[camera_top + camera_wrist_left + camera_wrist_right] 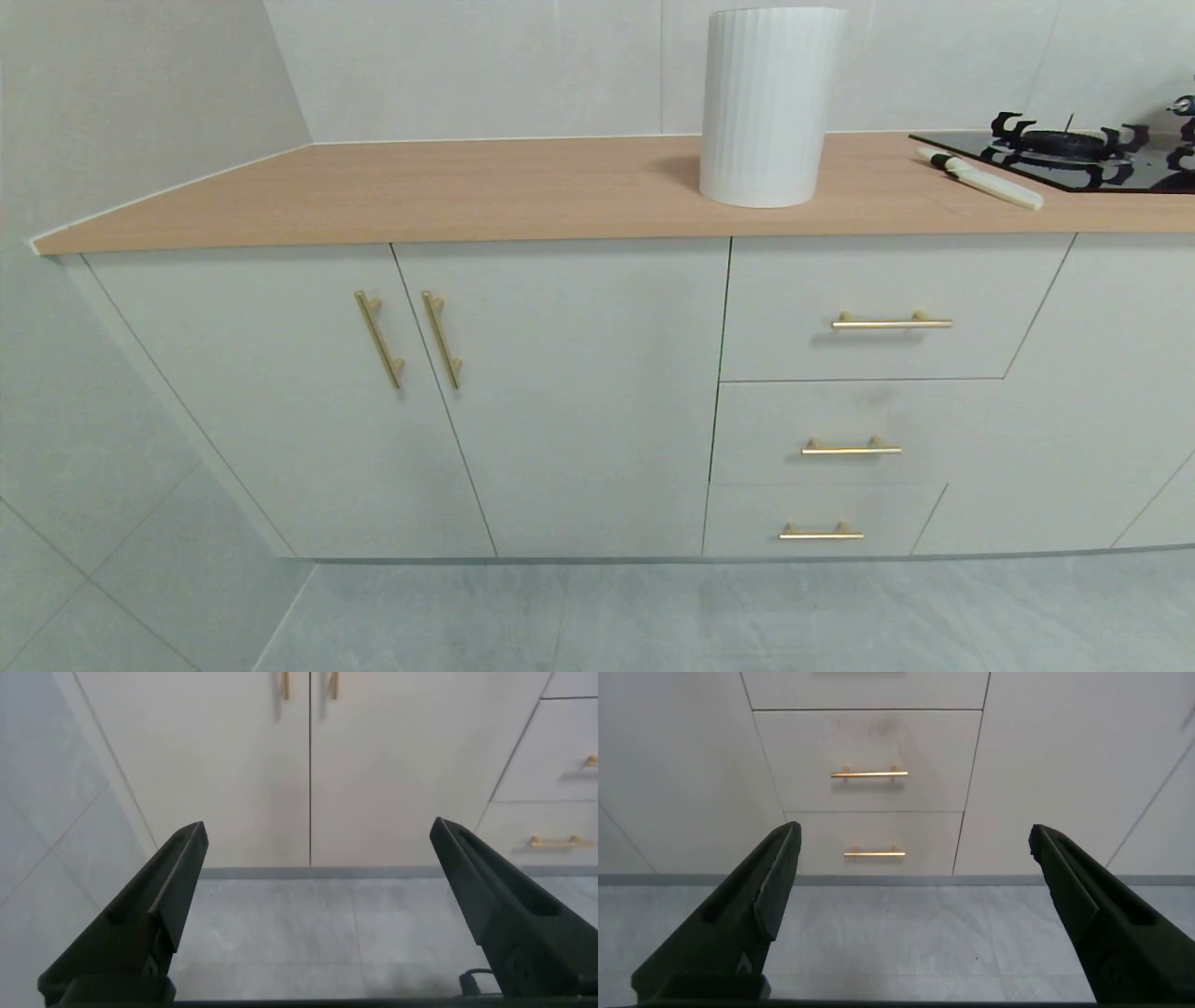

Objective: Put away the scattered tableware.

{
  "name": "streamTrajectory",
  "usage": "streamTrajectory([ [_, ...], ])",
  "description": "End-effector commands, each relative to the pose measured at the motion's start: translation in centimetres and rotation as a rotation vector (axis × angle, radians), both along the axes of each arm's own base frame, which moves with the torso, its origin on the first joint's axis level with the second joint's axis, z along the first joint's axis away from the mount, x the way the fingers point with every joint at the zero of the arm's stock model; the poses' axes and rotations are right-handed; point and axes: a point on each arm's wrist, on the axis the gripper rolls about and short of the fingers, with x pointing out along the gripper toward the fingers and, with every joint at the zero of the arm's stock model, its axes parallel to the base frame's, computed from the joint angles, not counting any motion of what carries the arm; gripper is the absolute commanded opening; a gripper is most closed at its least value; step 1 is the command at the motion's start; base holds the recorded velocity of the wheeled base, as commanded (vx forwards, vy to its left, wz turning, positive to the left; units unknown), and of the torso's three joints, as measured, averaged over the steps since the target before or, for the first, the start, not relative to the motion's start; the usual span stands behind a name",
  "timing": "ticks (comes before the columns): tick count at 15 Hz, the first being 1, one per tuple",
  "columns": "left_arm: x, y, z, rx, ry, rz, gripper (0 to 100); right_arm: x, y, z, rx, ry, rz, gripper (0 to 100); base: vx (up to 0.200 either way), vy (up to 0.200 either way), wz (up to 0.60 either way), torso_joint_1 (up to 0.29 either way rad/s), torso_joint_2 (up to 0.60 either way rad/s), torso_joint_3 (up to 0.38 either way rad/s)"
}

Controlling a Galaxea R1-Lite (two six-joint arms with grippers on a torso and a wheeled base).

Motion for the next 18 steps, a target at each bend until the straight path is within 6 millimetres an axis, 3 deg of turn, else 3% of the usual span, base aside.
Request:
streamTrajectory([
  [1,0.0,0.0,0.0,0.0,0.0,0.0,100,0.02,0.0,-0.01,0.0,0.003,0.001,100,0.2,0.0,0.0,-0.012,0.0,0.002],
  [14,0.0,0.0,0.0,-0.001,0.0,0.0,100,0.02,0.0,-0.01,0.0,0.003,0.0,100,0.2,0.0,0.0,0.003,0.0,0.002],
  [18,0.0,0.0,0.0,-0.001,0.0,0.002,100,0.02,0.0,-0.01,0.0,0.003,0.001,100,0.0,0.0,0.0,0.0,0.0,0.0],
])
